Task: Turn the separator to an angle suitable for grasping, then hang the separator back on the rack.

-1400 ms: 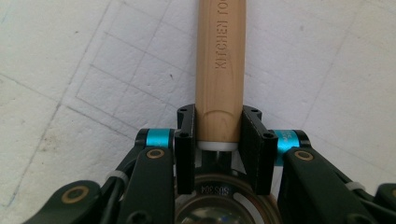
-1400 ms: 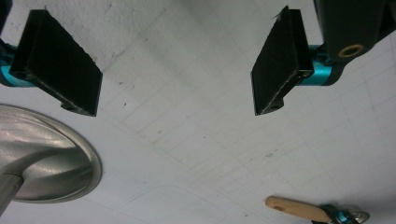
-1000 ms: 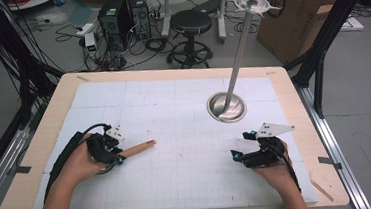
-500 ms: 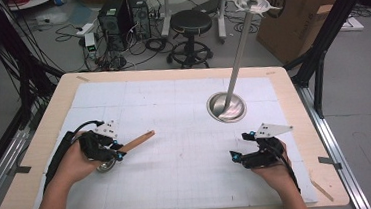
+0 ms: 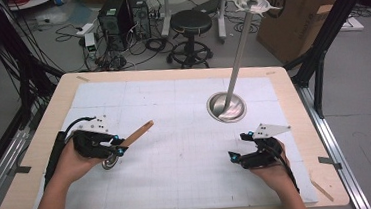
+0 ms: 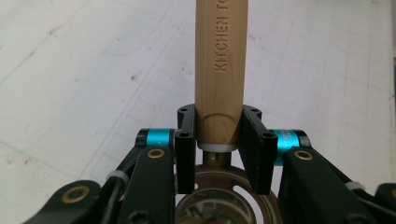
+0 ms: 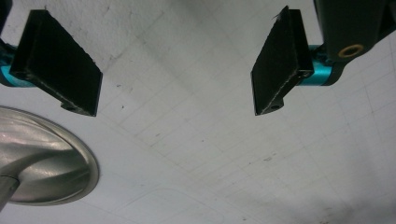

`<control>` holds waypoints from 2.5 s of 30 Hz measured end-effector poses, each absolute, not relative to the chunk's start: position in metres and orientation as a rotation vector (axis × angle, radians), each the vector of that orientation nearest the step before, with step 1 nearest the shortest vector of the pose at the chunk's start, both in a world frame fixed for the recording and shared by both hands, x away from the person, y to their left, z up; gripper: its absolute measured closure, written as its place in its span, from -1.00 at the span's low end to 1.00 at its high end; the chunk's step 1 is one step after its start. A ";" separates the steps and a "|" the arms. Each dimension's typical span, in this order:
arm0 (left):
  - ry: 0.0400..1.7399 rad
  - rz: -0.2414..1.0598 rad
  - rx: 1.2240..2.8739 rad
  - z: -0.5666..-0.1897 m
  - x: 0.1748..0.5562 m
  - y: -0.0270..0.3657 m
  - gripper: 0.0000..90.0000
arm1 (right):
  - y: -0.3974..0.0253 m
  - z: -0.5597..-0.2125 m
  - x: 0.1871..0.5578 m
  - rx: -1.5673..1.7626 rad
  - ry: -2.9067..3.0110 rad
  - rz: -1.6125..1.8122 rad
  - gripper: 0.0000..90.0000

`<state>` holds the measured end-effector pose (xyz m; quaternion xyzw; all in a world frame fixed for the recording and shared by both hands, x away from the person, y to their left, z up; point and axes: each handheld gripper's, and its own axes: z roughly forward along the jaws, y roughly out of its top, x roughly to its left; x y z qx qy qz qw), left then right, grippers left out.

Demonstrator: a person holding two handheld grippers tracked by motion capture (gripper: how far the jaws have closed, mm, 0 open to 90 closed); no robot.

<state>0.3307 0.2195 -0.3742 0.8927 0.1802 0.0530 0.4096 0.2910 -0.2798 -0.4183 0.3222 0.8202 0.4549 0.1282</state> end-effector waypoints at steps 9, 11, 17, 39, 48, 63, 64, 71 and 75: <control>0.472 0.166 2.149 -0.365 0.335 0.202 0.54 | -0.278 -0.416 0.290 0.931 2.386 1.342 -0.66; 0.475 0.169 2.121 -0.362 0.339 0.196 0.54 | -0.278 -0.416 0.290 0.928 2.383 1.343 -0.66; 0.445 0.156 2.071 -0.350 0.351 0.179 0.54 | -0.277 -0.417 0.292 0.926 2.388 1.343 -0.66; 0.423 0.143 1.955 -0.317 0.371 0.155 0.54 | -0.275 -0.415 0.291 0.916 2.385 1.382 -0.66; 0.424 0.152 1.968 -0.311 0.376 0.151 0.54 | -0.269 -0.416 0.292 0.912 2.402 1.370 -0.66; 0.386 0.152 1.897 -0.296 0.389 0.130 0.54 | -0.269 -0.417 0.289 0.901 2.407 1.369 -0.66; 0.385 0.154 1.881 -0.295 0.390 0.128 0.54 | -0.268 -0.417 0.289 0.890 2.415 1.361 -0.66; 0.379 0.165 1.821 -0.281 0.398 0.115 0.54 | -0.266 -0.416 0.290 0.888 2.414 1.377 -0.66; 0.357 0.182 1.821 -0.268 0.400 0.104 0.54 | -0.266 -0.417 0.291 0.882 2.419 1.384 -0.66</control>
